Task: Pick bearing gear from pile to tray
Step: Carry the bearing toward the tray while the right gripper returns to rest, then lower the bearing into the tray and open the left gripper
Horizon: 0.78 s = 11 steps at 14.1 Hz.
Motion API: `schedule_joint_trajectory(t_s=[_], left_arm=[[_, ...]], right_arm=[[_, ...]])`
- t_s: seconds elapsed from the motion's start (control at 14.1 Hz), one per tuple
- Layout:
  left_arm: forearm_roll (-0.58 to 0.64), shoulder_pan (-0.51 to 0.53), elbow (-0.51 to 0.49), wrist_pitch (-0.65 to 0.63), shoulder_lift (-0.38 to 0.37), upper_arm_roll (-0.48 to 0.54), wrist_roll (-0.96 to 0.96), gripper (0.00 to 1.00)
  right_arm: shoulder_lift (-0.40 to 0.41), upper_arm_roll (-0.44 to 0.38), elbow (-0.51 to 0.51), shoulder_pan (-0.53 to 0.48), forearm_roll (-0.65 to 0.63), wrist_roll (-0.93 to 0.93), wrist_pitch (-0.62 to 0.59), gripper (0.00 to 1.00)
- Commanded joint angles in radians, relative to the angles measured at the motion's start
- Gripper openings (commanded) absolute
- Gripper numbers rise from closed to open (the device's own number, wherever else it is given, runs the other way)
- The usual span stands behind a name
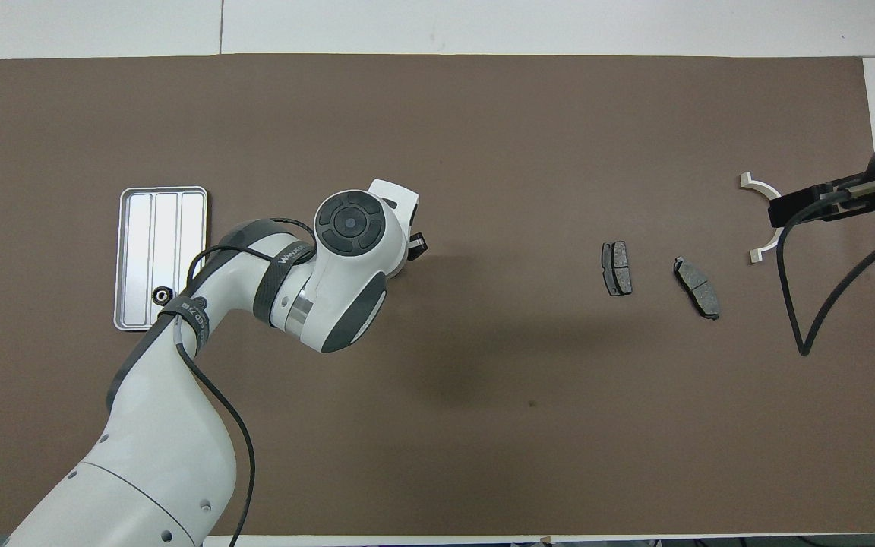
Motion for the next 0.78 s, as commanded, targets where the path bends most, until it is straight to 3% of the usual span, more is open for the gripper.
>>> schedule_joint_trajectory(t_s=[0.0, 0.21, 0.5, 0.71], left_arm=[[0.038, -0.011, -0.001, -0.014, 0.000, 0.018, -0.030, 0.03], [0.060, 0.053, 0.017, -0.076, -0.040, 0.032, 0.006, 0.01], [0.058, 0.286, -0.137, -0.163, -0.258, 0.029, 0.389, 0.02], [0.058, 0.454, -0.147, -0.163, -0.264, 0.031, 0.651, 0.05]], right_arm=[[-0.059, 0.006, -0.043, -0.041, 0.055, -0.031, 0.006, 1.00], [-0.084, 0.006, -0.044, -0.066, 0.073, -0.024, -0.056, 1.00], [-0.089, 0.006, -0.046, -0.054, 0.060, -0.018, -0.068, 1.00], [-0.089, 0.009, -0.050, -0.052, 0.062, 0.122, -0.070, 1.00]])
